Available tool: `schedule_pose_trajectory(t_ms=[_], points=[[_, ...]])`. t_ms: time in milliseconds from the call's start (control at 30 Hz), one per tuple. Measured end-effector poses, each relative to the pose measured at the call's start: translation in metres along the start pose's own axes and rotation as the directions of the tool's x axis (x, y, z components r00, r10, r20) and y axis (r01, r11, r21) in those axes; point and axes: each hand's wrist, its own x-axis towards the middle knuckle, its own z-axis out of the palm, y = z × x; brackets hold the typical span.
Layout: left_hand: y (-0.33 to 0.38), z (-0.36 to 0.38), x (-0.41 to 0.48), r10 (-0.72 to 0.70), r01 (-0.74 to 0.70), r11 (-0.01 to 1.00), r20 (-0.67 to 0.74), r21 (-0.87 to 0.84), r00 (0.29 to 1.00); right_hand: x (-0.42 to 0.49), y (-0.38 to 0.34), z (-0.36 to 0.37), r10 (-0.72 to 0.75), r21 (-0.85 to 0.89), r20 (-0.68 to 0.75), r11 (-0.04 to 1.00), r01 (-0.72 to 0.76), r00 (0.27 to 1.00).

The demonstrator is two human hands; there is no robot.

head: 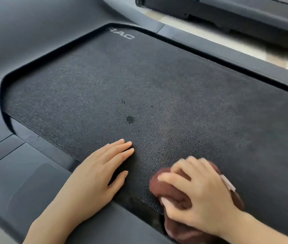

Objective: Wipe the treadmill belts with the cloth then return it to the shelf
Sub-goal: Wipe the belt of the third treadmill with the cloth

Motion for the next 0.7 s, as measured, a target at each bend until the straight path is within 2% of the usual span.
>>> schedule_pose_trajectory(t_ms=[133,233,300,433,567,700], points=[[-0.006,-0.004,0.002,-0.135,0.141,0.988,-0.086,0.064,0.987,0.073,-0.010,0.028,0.073,-0.034,-0.010,0.997,-0.074,0.997],[-0.025,-0.020,-0.005,-0.209,0.218,0.964,-0.071,0.154,0.975,0.105,-0.016,0.039,0.095,-0.055,-0.007,0.994,-0.095,0.995],[-0.045,-0.034,-0.016,-0.237,0.240,0.954,-0.043,0.182,0.971,0.097,-0.015,0.033,0.030,0.008,0.021,1.000,-0.030,0.999],[-0.071,-0.050,-0.038,-0.255,0.262,0.957,-0.069,0.126,0.964,0.042,-0.014,0.012,-0.216,0.124,0.111,0.971,0.202,0.970],[-0.067,-0.045,-0.037,-0.267,0.280,0.950,-0.106,0.138,0.958,0.014,-0.019,0.005,-0.241,0.142,0.153,0.965,0.221,0.958],[-0.065,-0.046,-0.036,-0.287,0.302,0.946,-0.129,0.120,0.949,0.047,-0.030,0.021,-0.306,0.148,0.149,0.947,0.285,0.940]])
